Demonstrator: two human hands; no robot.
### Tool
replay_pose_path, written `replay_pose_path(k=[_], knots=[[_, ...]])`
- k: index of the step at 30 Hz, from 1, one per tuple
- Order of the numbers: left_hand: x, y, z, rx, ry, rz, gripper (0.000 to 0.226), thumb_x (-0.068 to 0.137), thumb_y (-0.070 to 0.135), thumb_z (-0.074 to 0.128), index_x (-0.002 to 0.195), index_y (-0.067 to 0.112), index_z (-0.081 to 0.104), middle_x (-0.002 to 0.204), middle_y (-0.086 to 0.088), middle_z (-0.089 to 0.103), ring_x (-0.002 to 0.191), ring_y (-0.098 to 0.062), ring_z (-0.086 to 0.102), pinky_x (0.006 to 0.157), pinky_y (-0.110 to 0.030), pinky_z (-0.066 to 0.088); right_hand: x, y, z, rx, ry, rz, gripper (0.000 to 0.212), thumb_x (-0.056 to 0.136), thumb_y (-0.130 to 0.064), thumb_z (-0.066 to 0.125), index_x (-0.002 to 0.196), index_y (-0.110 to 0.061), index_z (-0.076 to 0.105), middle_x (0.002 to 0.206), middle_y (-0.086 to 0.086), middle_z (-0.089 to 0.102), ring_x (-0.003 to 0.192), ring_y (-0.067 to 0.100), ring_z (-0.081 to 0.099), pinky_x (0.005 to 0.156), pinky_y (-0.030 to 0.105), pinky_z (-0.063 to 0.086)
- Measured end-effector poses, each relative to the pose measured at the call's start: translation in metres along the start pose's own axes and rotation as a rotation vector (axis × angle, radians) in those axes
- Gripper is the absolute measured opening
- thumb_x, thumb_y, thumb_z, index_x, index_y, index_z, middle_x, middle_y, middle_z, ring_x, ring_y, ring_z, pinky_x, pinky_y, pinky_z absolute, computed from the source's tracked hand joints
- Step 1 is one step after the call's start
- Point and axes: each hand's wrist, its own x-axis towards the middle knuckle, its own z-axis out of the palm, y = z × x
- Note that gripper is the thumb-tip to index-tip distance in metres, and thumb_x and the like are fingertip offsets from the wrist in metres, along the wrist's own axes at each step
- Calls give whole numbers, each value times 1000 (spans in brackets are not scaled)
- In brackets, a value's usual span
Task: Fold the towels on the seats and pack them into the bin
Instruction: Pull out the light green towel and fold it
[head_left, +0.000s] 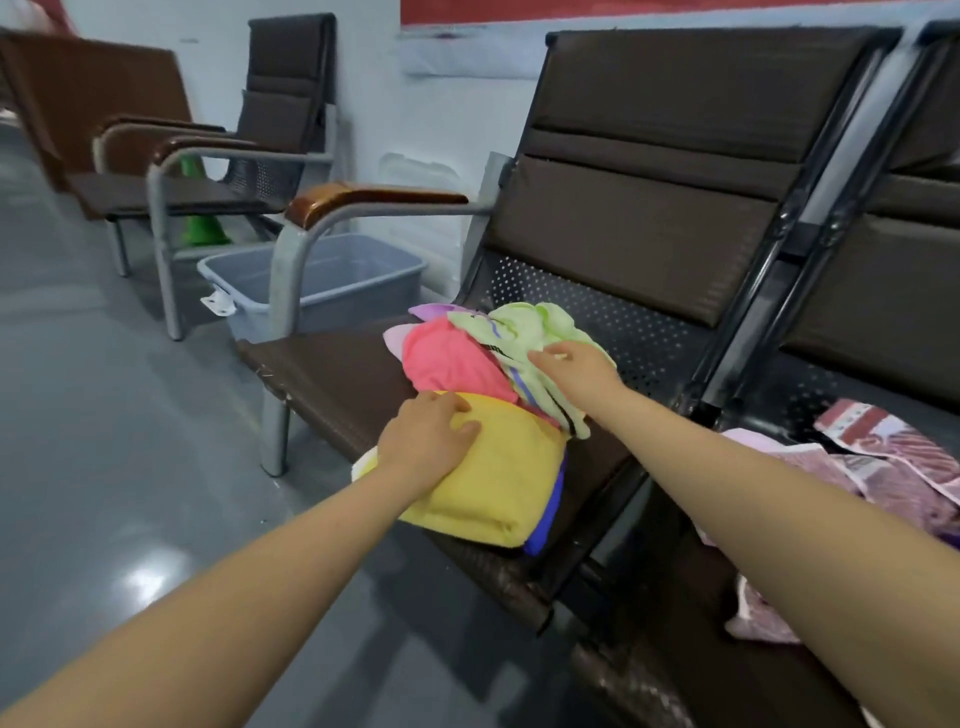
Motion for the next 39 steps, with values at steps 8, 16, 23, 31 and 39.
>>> replay_pose_path(k=[8, 16, 23, 31, 39], knots=[[21, -15, 8, -61, 51, 29, 34, 92, 50, 48, 121, 35, 60, 127, 10, 56, 115, -14, 52, 91, -33, 43, 68, 8, 51, -342, -83, 34, 52, 90, -59, 49, 118, -17, 62, 120, 11, 61, 119, 33, 49, 97, 37, 36], [30, -5, 5, -98, 90, 25, 43, 94, 57, 35, 103, 31, 68, 98, 9, 66, 97, -18, 60, 82, -35, 48, 56, -7, -6, 1139, 165, 264, 38, 88, -43, 66, 104, -9, 67, 103, 12, 71, 98, 27, 68, 94, 42, 52], [32, -5, 2, 33, 38, 14, 41, 92, 56, 41, 111, 31, 67, 112, 0, 67, 103, -24, 61, 85, -37, 48, 22, -47, -136, 1493, 254, 237, 50, 96, -46, 49, 122, -5, 58, 127, 15, 61, 114, 34, 58, 103, 47, 42], [-5, 107, -13, -281, 158, 83, 32, 96, 35, 47, 81, 15, 66, 85, -8, 67, 86, -30, 63, 69, -36, 45, -78, -78, -285, 1651, 426, 29, 37, 104, -34, 35, 92, -10, 60, 117, 9, 63, 108, 29, 58, 99, 40, 42], [-62, 279, 31, -788, -88, 94, 39, 96, 46, 40, 80, 17, 61, 99, -20, 66, 91, -36, 62, 83, -45, 50, -189, -69, -403, 1587, 589, -114, 32, 100, -30, 40, 79, -12, 56, 82, 10, 59, 76, 26, 57, 93, 36, 45]])
